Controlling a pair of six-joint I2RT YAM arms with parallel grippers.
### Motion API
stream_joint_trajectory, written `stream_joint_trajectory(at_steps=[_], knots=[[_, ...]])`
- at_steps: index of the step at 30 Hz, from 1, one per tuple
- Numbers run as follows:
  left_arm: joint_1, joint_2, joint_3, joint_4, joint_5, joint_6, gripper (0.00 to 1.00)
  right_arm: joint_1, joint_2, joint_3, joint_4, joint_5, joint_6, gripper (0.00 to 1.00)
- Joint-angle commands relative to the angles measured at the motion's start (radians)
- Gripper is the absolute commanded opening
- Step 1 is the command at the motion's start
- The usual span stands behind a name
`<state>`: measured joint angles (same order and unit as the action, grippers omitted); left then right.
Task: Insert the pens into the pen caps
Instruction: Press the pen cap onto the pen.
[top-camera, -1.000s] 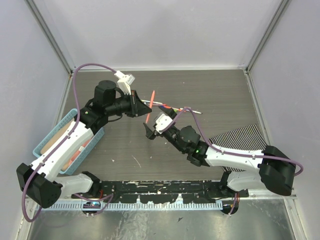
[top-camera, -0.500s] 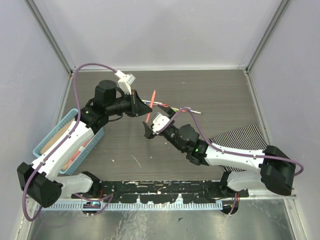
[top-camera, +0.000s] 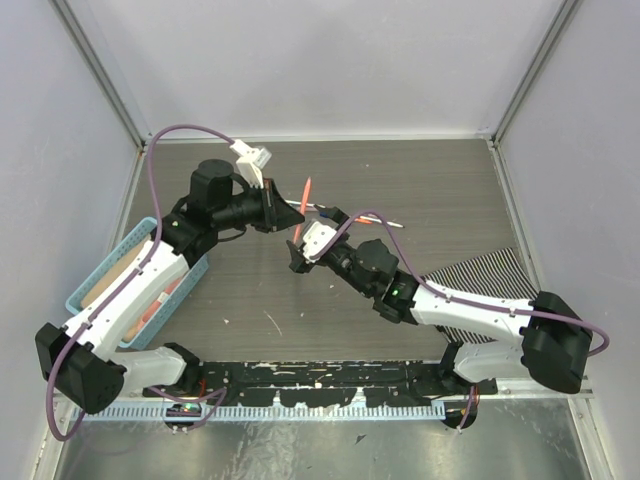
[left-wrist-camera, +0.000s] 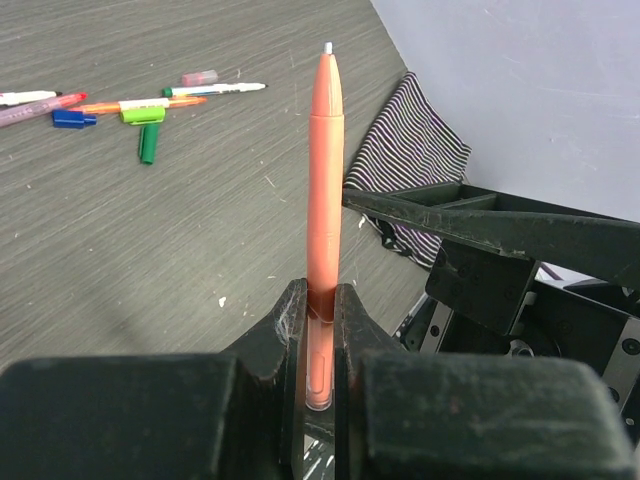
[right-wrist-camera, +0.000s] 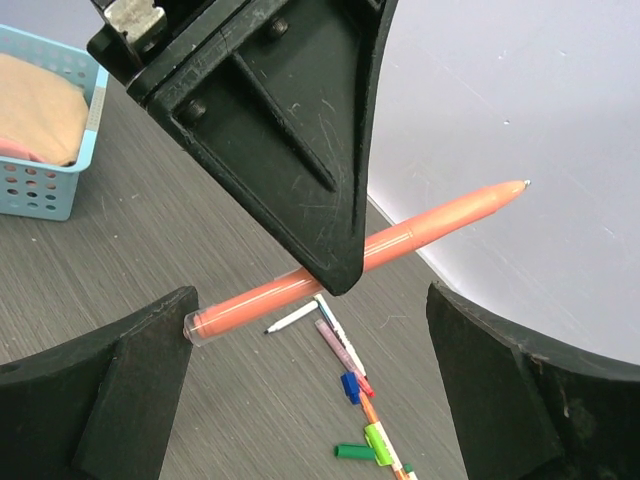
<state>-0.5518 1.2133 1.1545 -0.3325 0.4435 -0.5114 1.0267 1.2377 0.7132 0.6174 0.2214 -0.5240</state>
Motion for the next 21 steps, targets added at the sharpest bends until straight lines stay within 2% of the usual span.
stream_joint_trajectory(at_steps=[1, 4, 14, 21], knots=[[-0.002, 0.013, 0.023, -0.02, 0.037, 0.011, 0.0, -0.03, -0.016, 0.067, 0.038, 0.006, -0.029, 1.0], [-0.002, 0.017, 0.022, -0.023, 0.04, 0.012, 0.0, -0.035, -0.019, 0.072, 0.032, 0.005, -0.036, 1.0], [-0.002, 0.015, 0.052, -0.032, -0.021, 0.027, 0.0, -0.034, -0.03, 0.084, -0.178, -0.249, 0.023, 1.0], [-0.003, 0.036, 0.097, -0.049, -0.055, 0.044, 0.0, -0.032, -0.092, 0.04, -0.22, -0.278, 0.111, 1.0]])
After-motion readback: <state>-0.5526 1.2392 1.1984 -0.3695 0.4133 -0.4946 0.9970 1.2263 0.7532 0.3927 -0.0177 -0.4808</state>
